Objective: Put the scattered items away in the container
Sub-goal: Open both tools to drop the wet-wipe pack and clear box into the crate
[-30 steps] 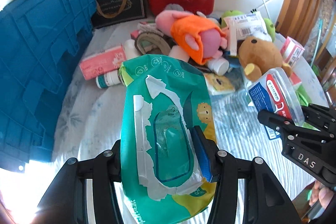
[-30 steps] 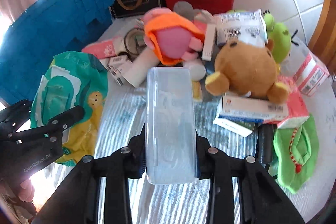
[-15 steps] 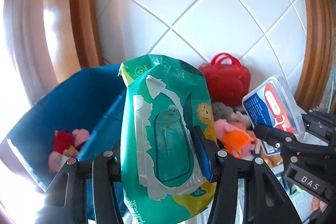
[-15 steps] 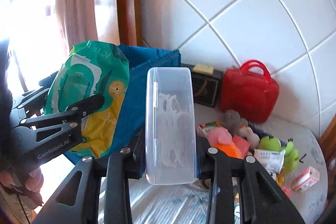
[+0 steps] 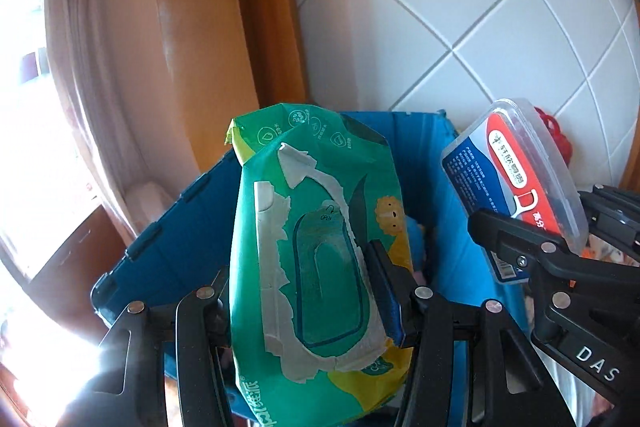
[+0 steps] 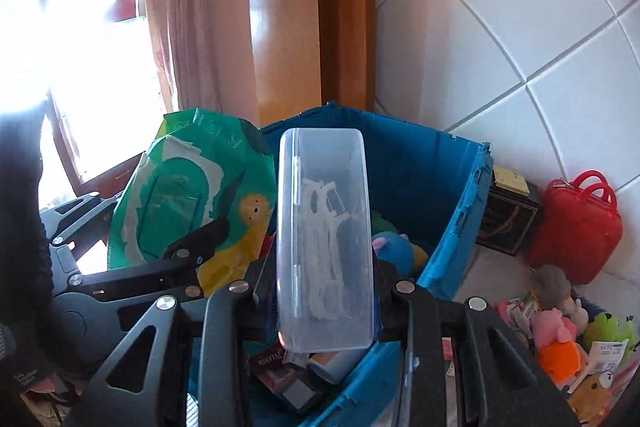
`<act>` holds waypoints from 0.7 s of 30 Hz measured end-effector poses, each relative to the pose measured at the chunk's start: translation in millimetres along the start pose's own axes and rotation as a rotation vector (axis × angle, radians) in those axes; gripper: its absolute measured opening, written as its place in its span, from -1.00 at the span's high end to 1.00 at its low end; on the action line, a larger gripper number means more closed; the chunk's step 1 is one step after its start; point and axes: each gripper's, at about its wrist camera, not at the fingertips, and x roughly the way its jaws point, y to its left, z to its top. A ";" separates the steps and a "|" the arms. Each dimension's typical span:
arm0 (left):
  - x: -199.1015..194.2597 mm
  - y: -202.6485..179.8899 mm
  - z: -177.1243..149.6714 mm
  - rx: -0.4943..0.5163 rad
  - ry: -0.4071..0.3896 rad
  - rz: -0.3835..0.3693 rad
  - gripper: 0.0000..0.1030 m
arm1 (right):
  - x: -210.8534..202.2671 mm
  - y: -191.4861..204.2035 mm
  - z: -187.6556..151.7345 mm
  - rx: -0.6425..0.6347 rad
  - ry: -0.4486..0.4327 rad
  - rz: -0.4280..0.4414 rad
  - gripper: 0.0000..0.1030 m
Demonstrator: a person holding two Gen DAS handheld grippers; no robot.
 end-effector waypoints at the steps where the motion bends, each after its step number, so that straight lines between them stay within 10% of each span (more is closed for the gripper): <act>1: 5.5 9.6 -1.4 -0.006 0.009 -0.005 -0.01 | 4.7 10.5 2.4 -0.003 0.013 -0.006 0.36; 11: 18.3 57.9 -9.4 -0.035 0.029 -0.059 -0.12 | 30.1 38.0 17.8 -0.018 0.041 -0.122 0.32; 13: 17.3 58.4 -8.2 -0.043 0.032 -0.056 -0.63 | 30.1 33.9 21.1 -0.011 0.031 -0.167 -0.24; 16: 15.7 63.1 -11.8 -0.055 0.031 -0.063 -0.65 | 22.9 31.7 23.6 -0.010 0.009 -0.204 -0.89; 21: 9.6 65.8 -17.3 -0.059 0.028 -0.072 -0.66 | 9.2 26.2 21.1 0.000 0.001 -0.249 -0.91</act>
